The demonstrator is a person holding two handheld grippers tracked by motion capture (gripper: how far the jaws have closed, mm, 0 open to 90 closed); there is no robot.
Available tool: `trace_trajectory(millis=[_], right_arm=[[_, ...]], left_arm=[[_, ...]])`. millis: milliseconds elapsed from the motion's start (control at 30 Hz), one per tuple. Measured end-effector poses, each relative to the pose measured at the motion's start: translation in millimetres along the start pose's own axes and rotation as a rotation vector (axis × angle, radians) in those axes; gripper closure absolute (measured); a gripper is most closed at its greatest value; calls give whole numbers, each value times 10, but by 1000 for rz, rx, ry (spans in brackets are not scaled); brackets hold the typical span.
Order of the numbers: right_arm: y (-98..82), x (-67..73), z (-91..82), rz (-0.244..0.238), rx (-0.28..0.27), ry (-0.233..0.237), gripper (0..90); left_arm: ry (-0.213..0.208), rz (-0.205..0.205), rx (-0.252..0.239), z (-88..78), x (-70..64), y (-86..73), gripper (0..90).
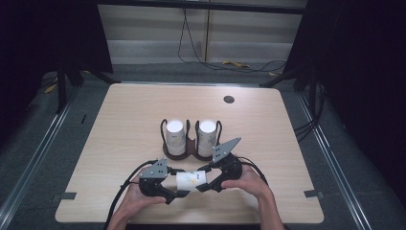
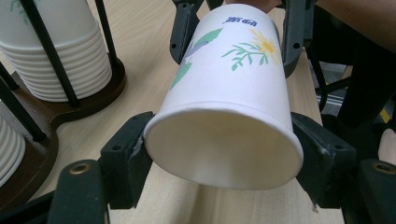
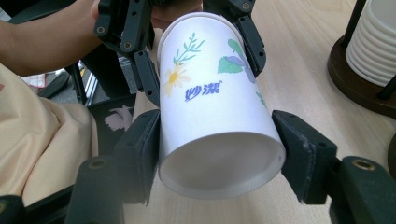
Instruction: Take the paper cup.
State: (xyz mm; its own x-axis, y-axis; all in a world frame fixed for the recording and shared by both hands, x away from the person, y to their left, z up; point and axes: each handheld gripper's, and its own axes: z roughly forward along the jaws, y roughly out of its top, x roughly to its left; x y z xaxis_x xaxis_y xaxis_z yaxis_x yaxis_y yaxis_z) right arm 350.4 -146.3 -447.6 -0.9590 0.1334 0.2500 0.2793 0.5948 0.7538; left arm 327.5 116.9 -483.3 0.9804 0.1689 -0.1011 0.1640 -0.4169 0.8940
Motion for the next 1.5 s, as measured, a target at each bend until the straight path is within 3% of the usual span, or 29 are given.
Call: trace_trajectory(millis=[233, 533, 633, 867, 1000, 1267, 1500], right_arm=[[22, 11, 55, -3, 51, -11, 302], [25, 18, 89, -21, 75, -9, 328], [20, 18, 63, -24, 49, 10, 366], [16, 12, 36, -17, 19, 14, 368], [-2, 5, 2, -2, -29, 3, 368], [-54, 5, -22, 21, -112, -38, 370], [-59, 30, -7, 22, -147, -57, 370]], left_arm=[[-7, 3, -4, 6, -11, 5, 292], [-12, 0, -11, -9, -9, 8, 294], [-12, -22, -39, -29, 10, 9, 262], [5, -31, -79, -46, 11, 9, 226], [35, -61, -114, -89, 36, -5, 168], [48, -94, -154, -129, 57, -13, 166], [79, -120, -190, -138, 62, -25, 169]])
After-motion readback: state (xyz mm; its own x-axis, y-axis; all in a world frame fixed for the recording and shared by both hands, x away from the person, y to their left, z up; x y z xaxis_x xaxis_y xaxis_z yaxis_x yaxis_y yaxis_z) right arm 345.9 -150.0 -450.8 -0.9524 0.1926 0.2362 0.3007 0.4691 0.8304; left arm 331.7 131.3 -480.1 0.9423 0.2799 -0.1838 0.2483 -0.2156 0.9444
